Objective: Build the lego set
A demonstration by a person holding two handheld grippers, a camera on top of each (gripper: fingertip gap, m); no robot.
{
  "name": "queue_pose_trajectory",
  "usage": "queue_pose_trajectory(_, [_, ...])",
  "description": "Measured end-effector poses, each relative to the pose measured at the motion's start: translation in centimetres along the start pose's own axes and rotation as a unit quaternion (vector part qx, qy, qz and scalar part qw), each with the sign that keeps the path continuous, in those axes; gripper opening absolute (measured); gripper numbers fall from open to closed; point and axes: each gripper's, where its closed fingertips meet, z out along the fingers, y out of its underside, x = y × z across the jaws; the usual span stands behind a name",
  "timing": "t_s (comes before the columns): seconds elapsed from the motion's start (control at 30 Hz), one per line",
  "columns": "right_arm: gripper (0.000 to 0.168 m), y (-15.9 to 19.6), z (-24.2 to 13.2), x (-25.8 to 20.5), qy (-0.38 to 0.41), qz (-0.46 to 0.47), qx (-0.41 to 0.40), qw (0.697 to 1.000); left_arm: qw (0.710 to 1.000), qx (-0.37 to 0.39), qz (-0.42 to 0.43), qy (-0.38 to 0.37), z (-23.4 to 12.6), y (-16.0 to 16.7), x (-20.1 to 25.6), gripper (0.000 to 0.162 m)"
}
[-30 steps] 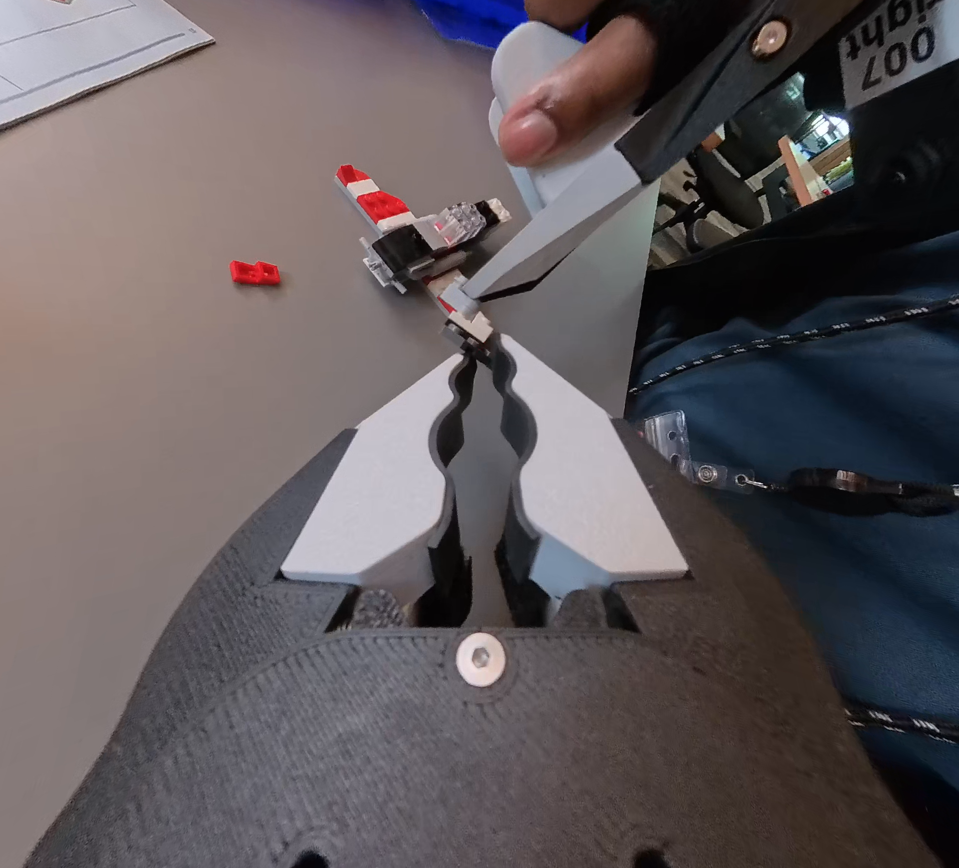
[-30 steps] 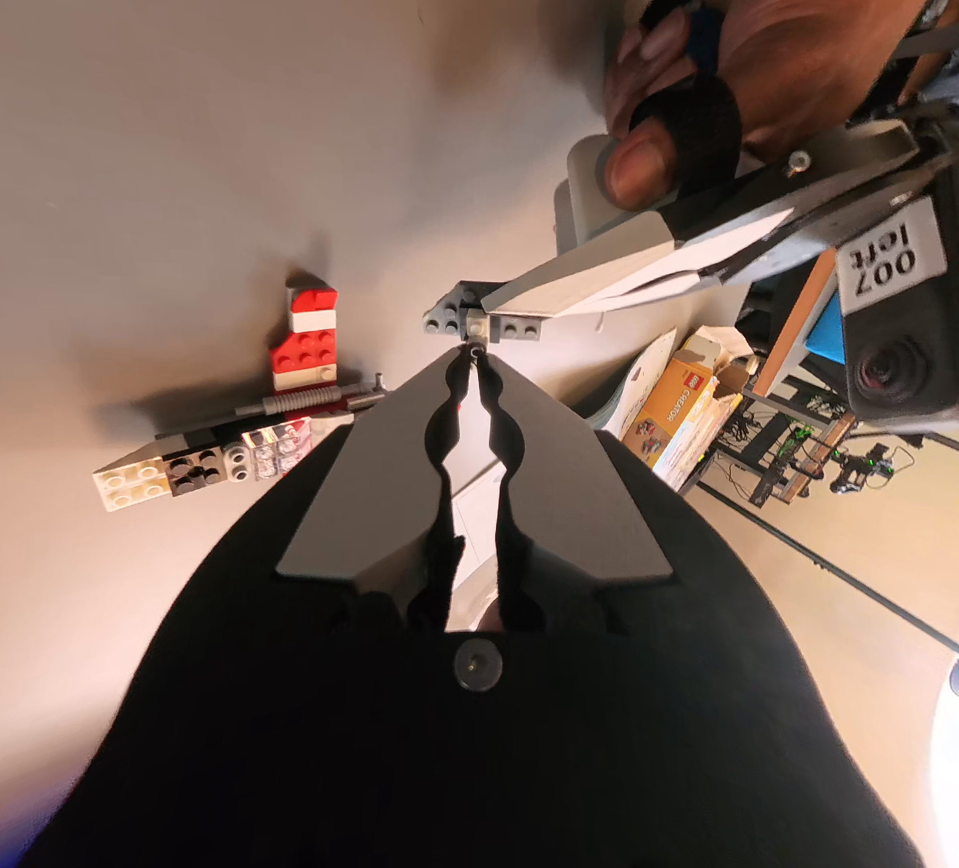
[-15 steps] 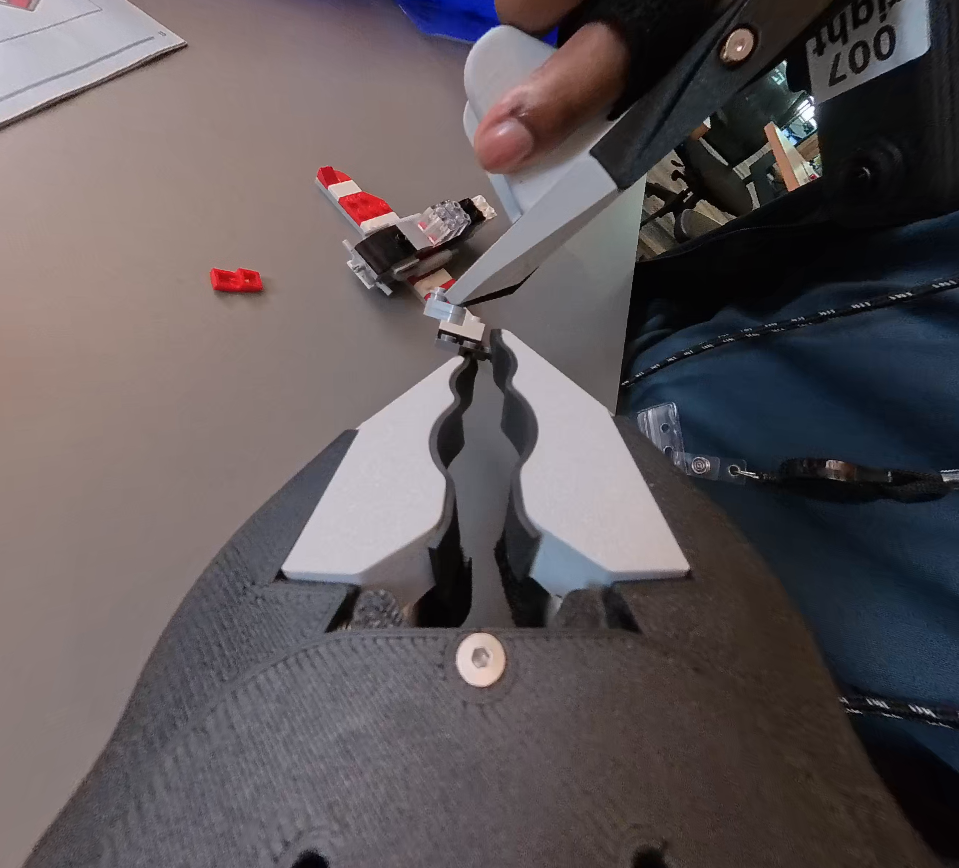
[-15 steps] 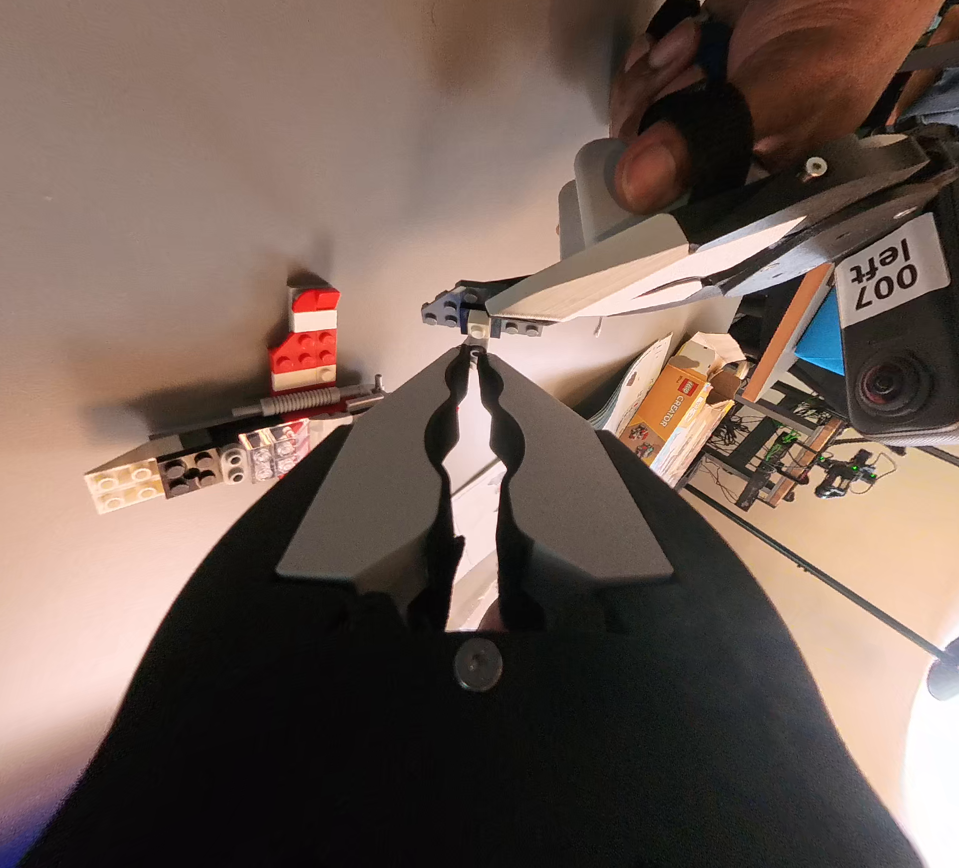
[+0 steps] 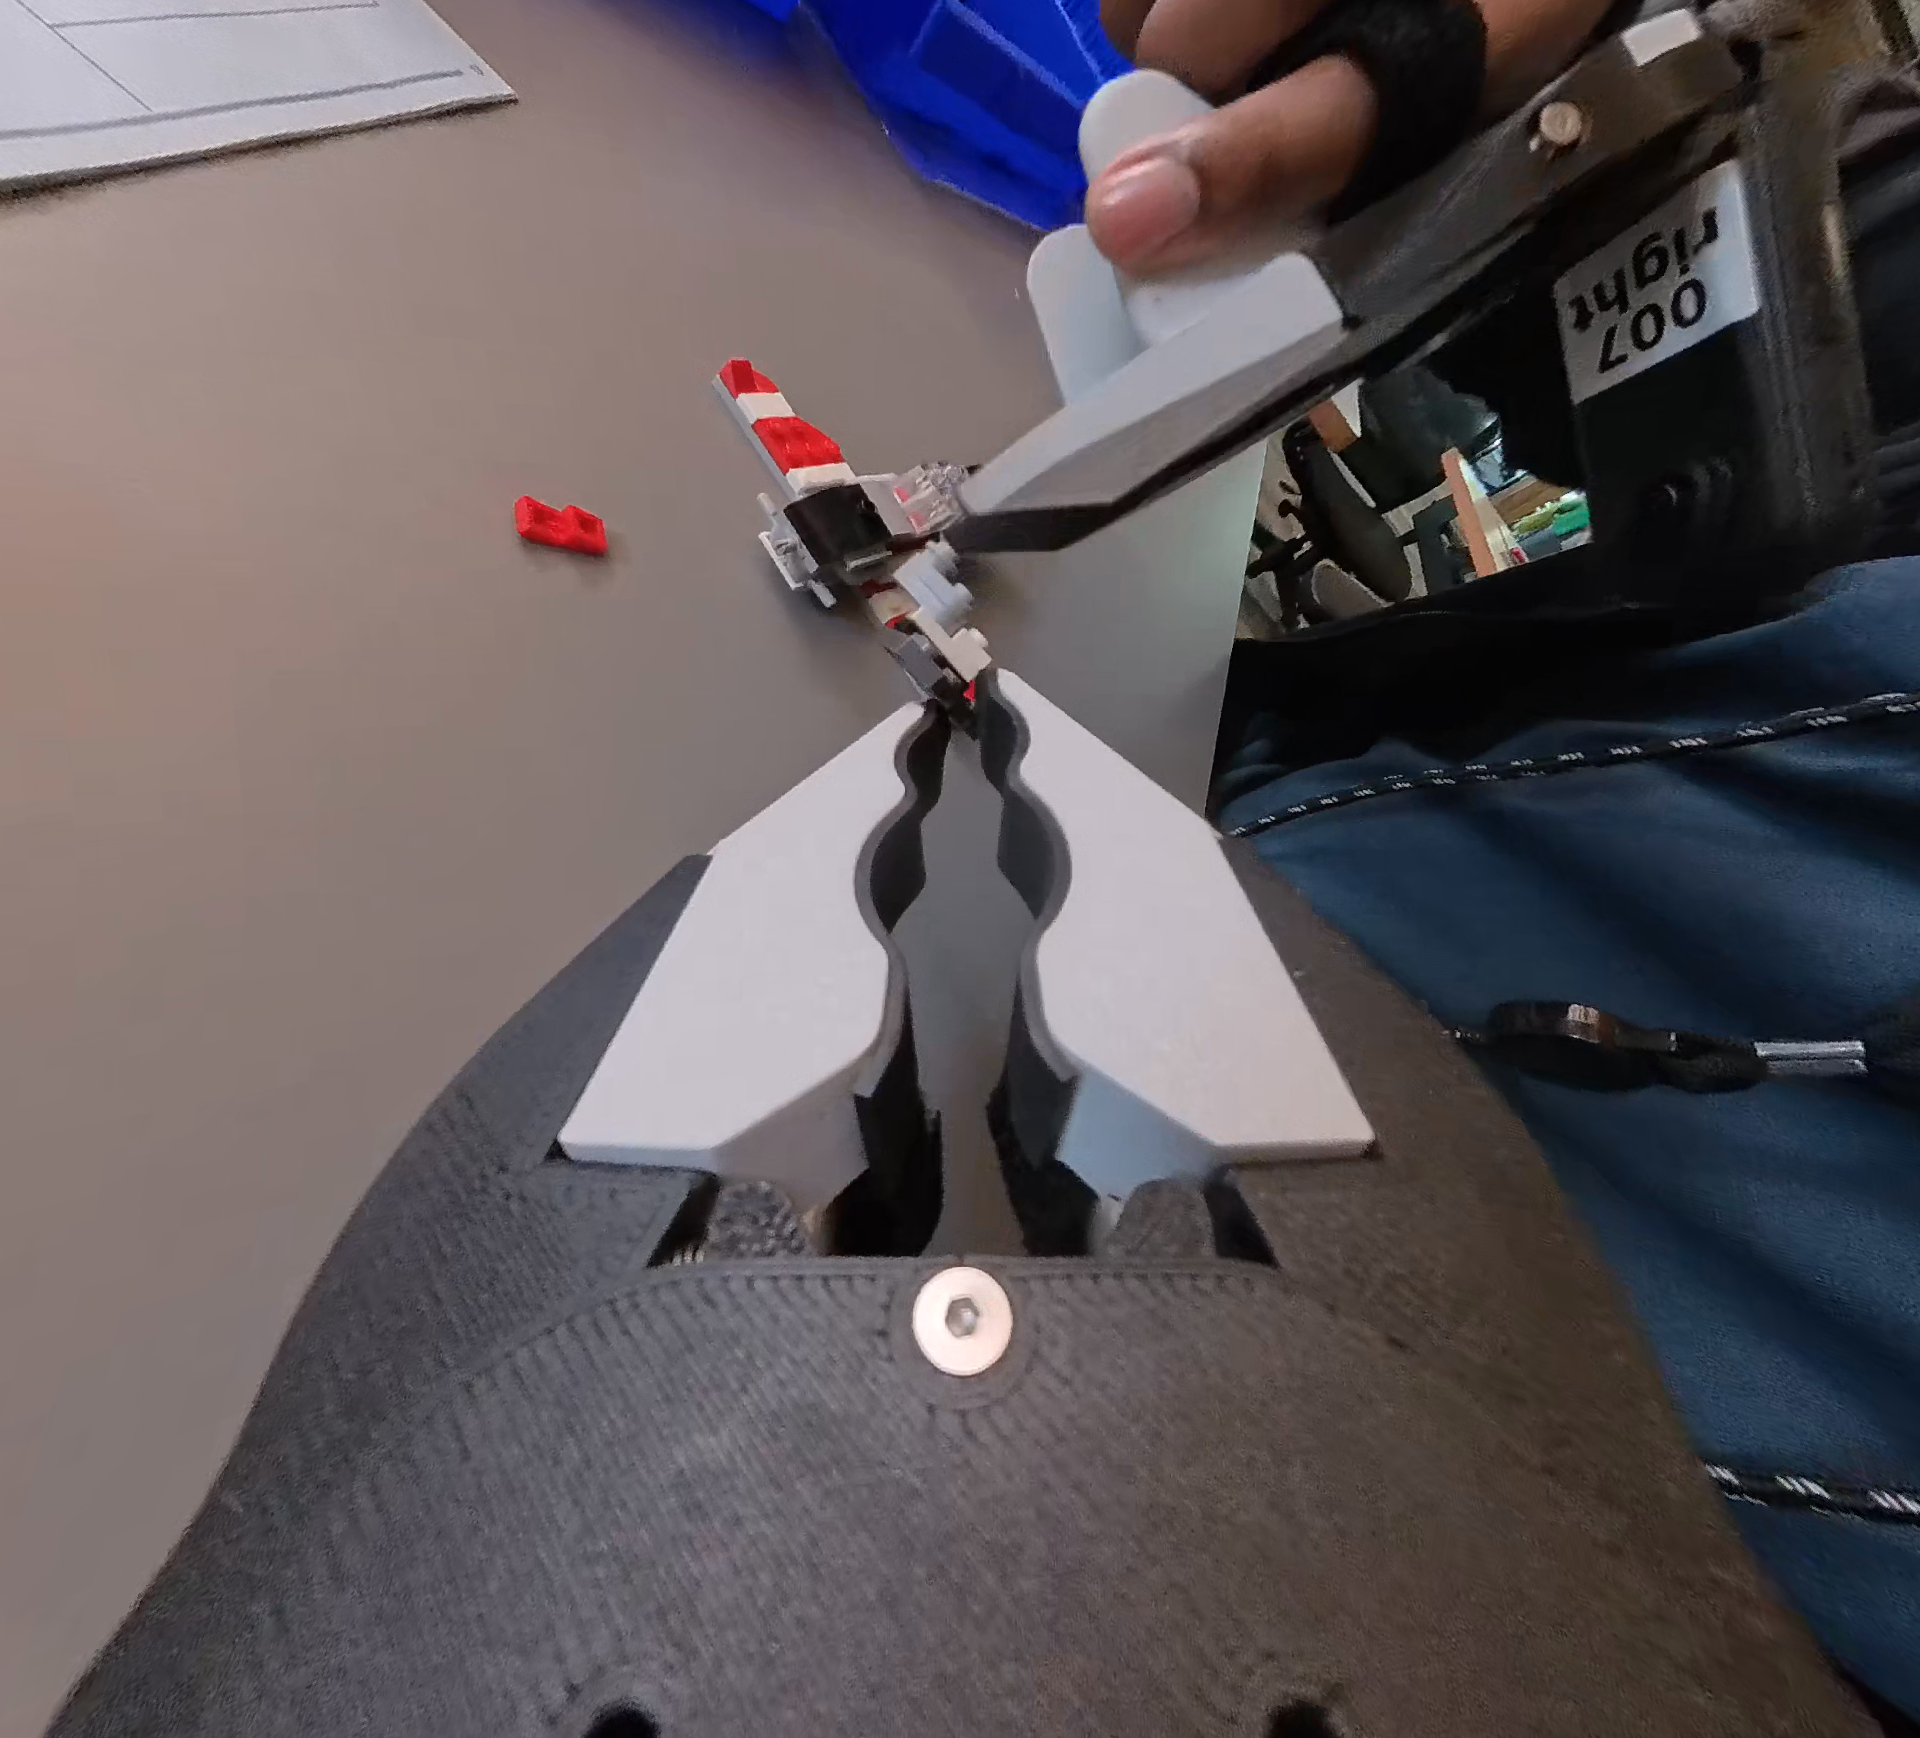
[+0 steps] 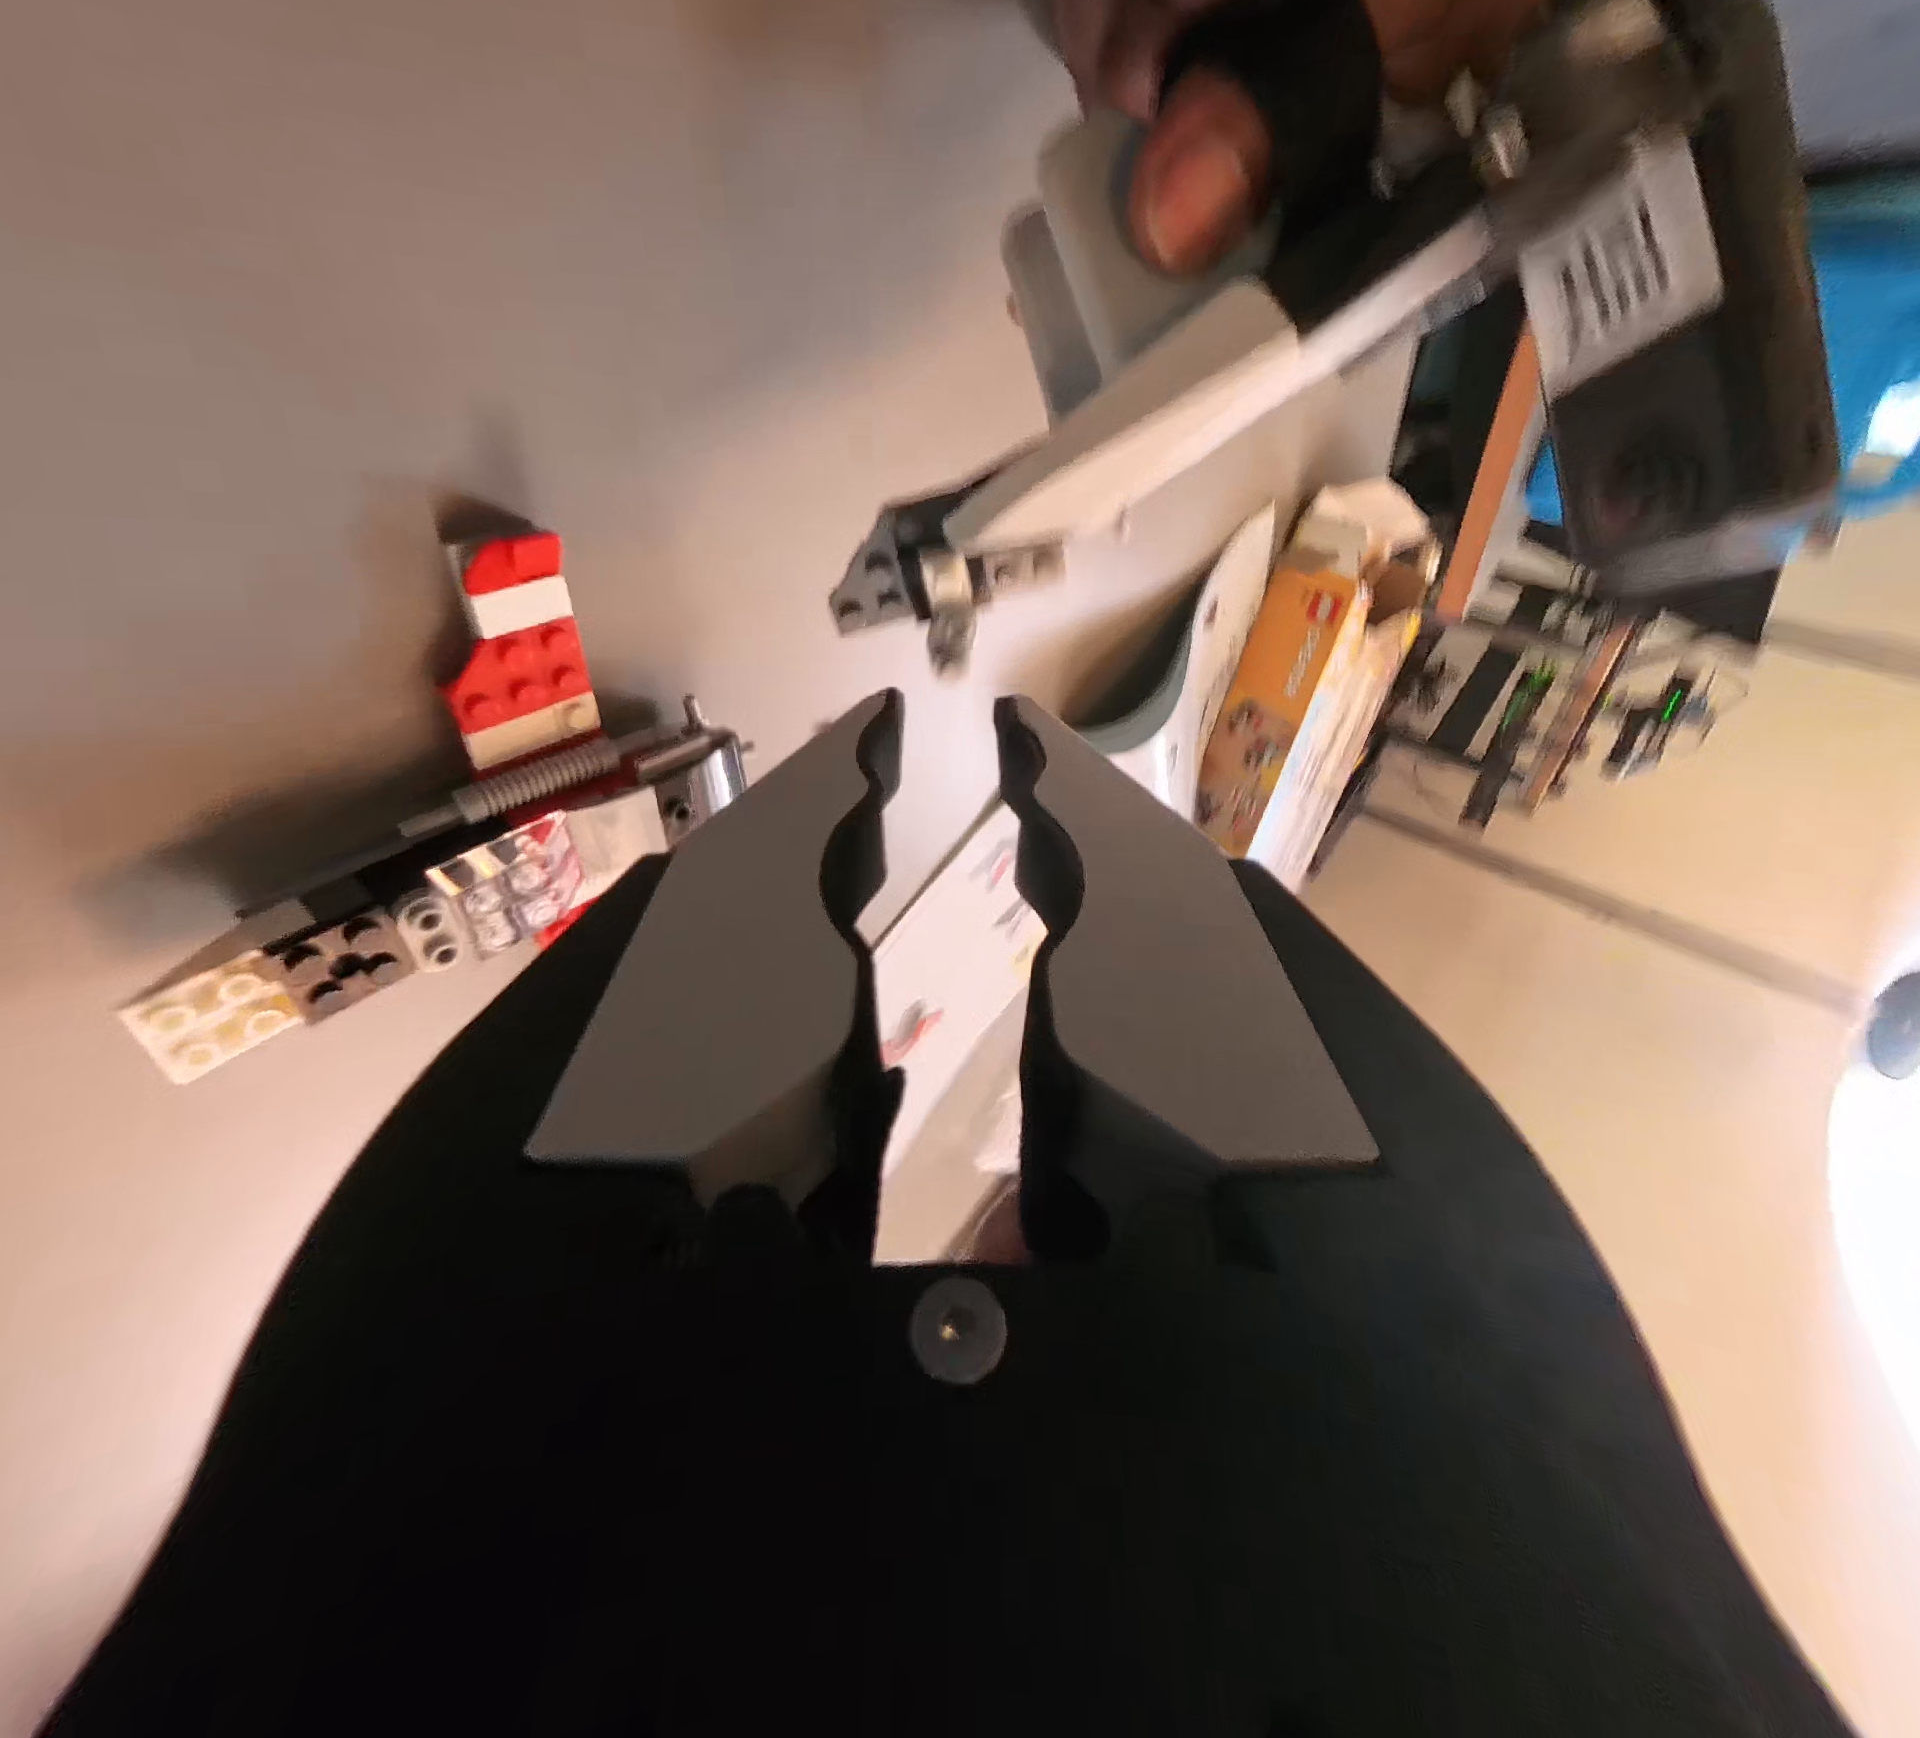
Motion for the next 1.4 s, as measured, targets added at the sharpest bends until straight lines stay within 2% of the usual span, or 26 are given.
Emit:
queue_pose_trajectory(0.1, [0.023, 0.7, -0.6, 0.6, 0.012, 0.122, 0.013, 0.992, 0.999, 0.031, -0.017, 0.022, -0.8, -0.9, 0.3, 0.006])
queue_pose_trajectory(0.17, [0.024, 1.0, -0.8, 1.1, 0.017, 0.229, 0.026, 0.973, 0.996, 0.068, -0.033, 0.054, -1.7, -1.9, 0.8, 0.006])
queue_pose_trajectory(0.3, [0.029, 0.5, -1.6, 2.7, 0.045, 0.404, 0.081, 0.91, 0.977, 0.143, -0.072, 0.14, -3.8, -4.0, 2.2, 0.006])
queue_pose_trajectory(0.43, [0.033, -0.7, -2.2, 4.9, 0.075, 0.498, 0.146, 0.851, 0.96, 0.169, -0.091, 0.203, -4.4, -4.8, 3.6, 0.005])
queue_pose_trajectory(0.53, [0.035, -1.9, -2.1, 5.8, 0.077, 0.528, 0.181, 0.826, 0.952, 0.174, -0.097, 0.232, -4.3, -5.1, 4.5, 0.006])
queue_pose_trajectory(0.63, [0.027, -2.4, -2.0, 6.4, 0.09, 0.544, 0.193, 0.812, 0.95, 0.173, -0.101, 0.239, -4.1, -5.0, 4.8, 0.006])
queue_pose_trajectory(0.83, [0.025, -1.4, -1.4, 6.7, 0.139, 0.569, 0.149, 0.796, 0.947, 0.199, -0.125, 0.221, -4.2, -5.7, 3.7, 0.008])
queue_pose_trajectory(1.0, [0.025, -0.1, -1.0, 6.9, 0.192, 0.607, 0.103, 0.764, 0.939, 0.234, -0.149, 0.201, -4.3, -6.5, 2.6, 0.014])
queue_pose_trajectory(1.4, [0.025, 0.6, -0.5, 7.7, 0.283, 0.626, 0.031, 0.726, 0.932, 0.277, -0.151, 0.18, -4.6, -7.4, 1.9, 0.006])
